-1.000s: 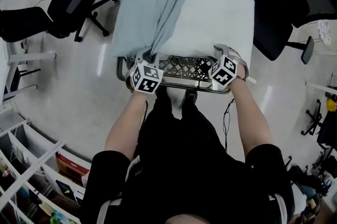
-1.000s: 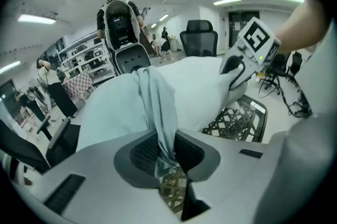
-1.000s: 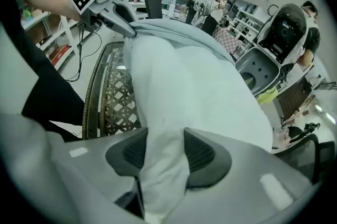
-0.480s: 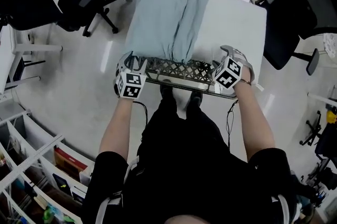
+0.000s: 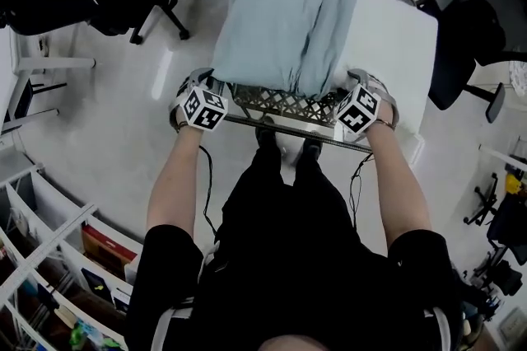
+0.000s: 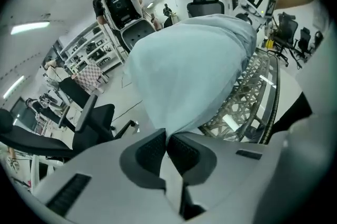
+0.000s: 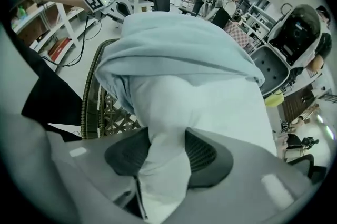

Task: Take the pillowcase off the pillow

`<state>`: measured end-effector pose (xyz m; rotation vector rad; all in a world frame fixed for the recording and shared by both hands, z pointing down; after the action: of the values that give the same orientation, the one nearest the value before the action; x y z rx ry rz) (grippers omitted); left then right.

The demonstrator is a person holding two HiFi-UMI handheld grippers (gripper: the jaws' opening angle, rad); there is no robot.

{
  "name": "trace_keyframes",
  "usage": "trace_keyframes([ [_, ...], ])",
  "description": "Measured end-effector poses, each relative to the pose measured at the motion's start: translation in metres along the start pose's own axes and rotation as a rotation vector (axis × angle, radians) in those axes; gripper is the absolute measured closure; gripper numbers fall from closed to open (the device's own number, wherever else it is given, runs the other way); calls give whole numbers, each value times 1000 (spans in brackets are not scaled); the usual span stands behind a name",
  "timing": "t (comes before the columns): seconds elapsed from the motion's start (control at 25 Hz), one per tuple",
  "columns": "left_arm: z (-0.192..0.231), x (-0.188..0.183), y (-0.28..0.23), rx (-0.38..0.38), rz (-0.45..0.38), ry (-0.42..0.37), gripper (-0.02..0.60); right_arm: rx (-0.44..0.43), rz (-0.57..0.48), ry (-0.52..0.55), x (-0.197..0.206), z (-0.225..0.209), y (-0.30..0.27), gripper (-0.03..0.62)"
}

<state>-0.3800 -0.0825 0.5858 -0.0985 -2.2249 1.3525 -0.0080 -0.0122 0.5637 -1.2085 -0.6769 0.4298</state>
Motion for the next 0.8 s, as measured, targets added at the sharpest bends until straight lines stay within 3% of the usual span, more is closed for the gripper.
trace_keyframes([
  [0.2,42,21,4,-27,20,95,574,-6,-8,-62,10,-6,12,411],
  [0.44,92,46,7,-81,46,92,574,-6,-14,-133,20,-7,19,422],
  [0.6,106,40,3,-21,22,194,572,-6,-10,-182,24,-9,23,431],
  [0.64,102,36,4,-1,6,186,572,-10,2,-191,24,-11,23,431],
  [0.72,81,24,10,26,-32,88,544,-20,24,-202,23,-13,23,431],
  [0.8,53,12,21,66,-84,-9,392,-26,34,-193,19,-13,25,422],
])
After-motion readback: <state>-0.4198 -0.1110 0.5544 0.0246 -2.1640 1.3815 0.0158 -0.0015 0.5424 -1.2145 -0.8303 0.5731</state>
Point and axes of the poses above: the fingertips, and each gripper's own axes: y backward along the fingers, z to its left, x out of its underside, the point moved 9 cm from there along y, backward along the fingers, and after that the axes turned 7 degrees about -y, right-handed, at the moved point
